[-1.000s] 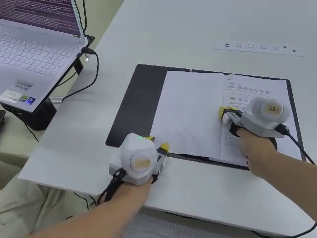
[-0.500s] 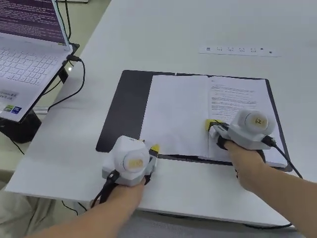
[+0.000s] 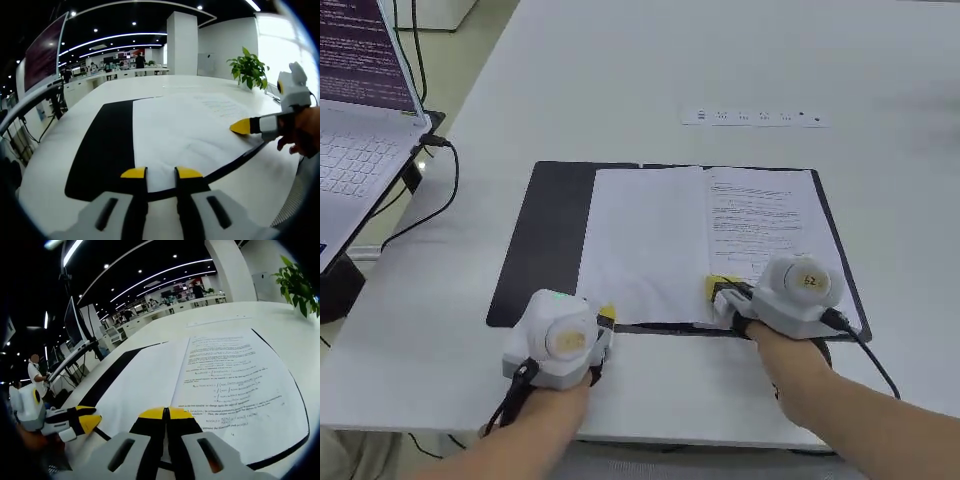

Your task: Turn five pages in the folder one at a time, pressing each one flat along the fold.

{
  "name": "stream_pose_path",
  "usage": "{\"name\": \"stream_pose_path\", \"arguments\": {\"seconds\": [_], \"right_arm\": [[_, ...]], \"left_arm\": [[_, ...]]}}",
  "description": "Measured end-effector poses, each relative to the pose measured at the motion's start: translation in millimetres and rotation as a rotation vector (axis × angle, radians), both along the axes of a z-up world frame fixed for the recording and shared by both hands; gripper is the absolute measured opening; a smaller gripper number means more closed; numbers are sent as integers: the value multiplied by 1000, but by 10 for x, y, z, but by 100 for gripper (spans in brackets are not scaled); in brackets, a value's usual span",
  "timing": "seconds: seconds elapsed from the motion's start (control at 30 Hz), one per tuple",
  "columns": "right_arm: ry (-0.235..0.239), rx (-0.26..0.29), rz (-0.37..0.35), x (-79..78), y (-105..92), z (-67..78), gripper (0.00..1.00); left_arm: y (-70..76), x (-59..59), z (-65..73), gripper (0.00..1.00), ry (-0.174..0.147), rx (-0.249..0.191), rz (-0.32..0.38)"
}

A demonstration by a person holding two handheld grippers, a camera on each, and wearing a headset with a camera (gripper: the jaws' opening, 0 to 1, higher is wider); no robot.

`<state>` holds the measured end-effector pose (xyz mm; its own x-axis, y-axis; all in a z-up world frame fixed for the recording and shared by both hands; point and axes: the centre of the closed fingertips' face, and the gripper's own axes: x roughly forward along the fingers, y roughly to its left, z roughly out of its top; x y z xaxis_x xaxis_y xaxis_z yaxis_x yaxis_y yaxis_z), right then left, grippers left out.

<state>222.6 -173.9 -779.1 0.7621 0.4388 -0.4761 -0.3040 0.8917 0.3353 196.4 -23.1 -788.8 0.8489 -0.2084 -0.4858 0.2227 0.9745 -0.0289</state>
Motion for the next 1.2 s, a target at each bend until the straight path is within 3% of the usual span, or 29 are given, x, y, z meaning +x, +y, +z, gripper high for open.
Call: {"name": "stream_pose_path", "arguments": {"seconds": [0.13,0.2,0.6,0.63,0.7,0.73,0.8,0.9,0.93,1.03,1.1,1.17,1.2], "right_arm": [[3,-13,18,-133,8,-15,0],[-8,-56,53,-202,16,-22,0],[69,-96,130,-559,35,-26,0],[95,-95,140,-600,33,-26,0],[191,-126,180,-760,24,-101,0],[204,-122,190,-796,33,-97,0],[216,-86,191,-841,54,-38,0],[206,45,110,-852,56,238,0],[211,59,98,-873,42,297,0],[166,84,108,-874,5,532,0],[137,97,82,-844,-91,713,0],[99,151,16,-776,-222,919,0],[79,169,-10,-754,-313,1022,0]], "left_arm": [[4,-7,3,20,0,-1,1],[6,-9,4,20,0,-1,0],[14,-16,18,20,3,4,1],[14,-15,16,20,5,3,1],[14,-17,17,20,9,5,0],[14,-17,17,20,10,6,0],[12,-13,13,20,13,8,-1],[9,0,21,20,33,7,5],[10,3,23,20,43,4,8],[8,18,19,20,92,6,1],[-23,16,18,23,144,-25,-6],[-40,-11,54,27,214,-96,39],[-39,-1,119,27,223,-122,54]]}}
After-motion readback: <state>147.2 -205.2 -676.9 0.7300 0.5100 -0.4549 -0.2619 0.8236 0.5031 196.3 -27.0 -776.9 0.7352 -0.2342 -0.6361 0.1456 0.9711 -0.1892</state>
